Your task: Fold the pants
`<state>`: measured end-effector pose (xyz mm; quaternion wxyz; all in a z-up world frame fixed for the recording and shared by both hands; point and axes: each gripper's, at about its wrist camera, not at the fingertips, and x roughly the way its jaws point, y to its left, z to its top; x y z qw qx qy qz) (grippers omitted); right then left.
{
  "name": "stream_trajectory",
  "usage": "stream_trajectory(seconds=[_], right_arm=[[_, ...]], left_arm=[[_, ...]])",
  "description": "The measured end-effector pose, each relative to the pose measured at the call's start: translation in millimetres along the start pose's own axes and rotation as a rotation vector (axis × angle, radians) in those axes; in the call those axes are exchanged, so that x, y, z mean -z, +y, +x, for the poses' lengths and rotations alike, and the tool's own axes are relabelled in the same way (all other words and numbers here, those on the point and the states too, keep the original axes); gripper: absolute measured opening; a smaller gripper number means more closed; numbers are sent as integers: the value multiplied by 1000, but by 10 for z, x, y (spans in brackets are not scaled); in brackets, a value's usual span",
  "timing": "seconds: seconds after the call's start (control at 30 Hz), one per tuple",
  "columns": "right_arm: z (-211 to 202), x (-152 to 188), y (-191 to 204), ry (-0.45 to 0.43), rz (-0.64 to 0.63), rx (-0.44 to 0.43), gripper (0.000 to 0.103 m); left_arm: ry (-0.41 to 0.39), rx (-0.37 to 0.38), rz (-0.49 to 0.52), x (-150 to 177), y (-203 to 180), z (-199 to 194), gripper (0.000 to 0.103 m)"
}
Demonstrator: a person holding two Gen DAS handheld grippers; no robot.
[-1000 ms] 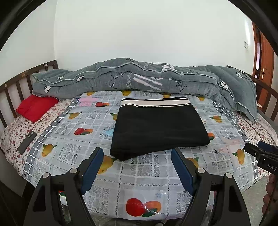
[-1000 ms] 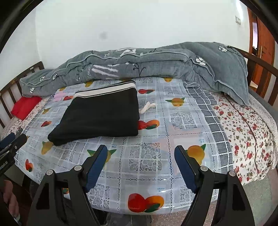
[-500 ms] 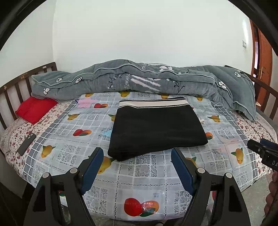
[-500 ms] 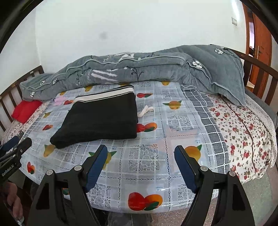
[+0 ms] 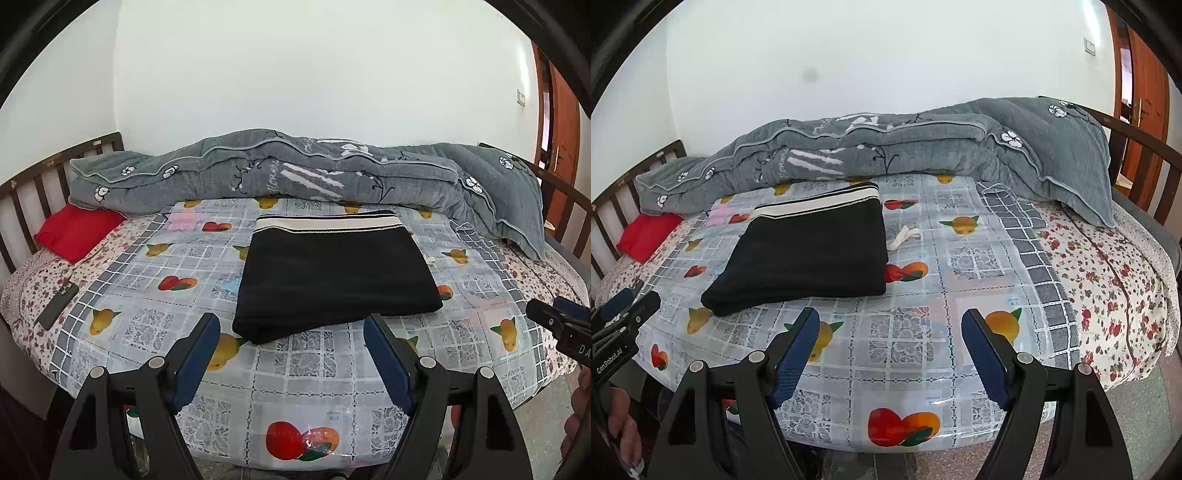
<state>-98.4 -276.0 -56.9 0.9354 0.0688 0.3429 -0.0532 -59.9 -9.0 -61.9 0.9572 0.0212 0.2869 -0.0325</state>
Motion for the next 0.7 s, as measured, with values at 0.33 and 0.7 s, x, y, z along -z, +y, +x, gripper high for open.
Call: stream_trajectory(seconds=[0.33, 0.7], right_arm=[[-70, -12, 47, -14, 2, 0, 78], [-124, -18, 56, -21, 7, 7, 78]], left_arm=[[0, 1, 0, 0, 7, -7, 79], [-12, -6, -1, -39, 2, -55, 80]])
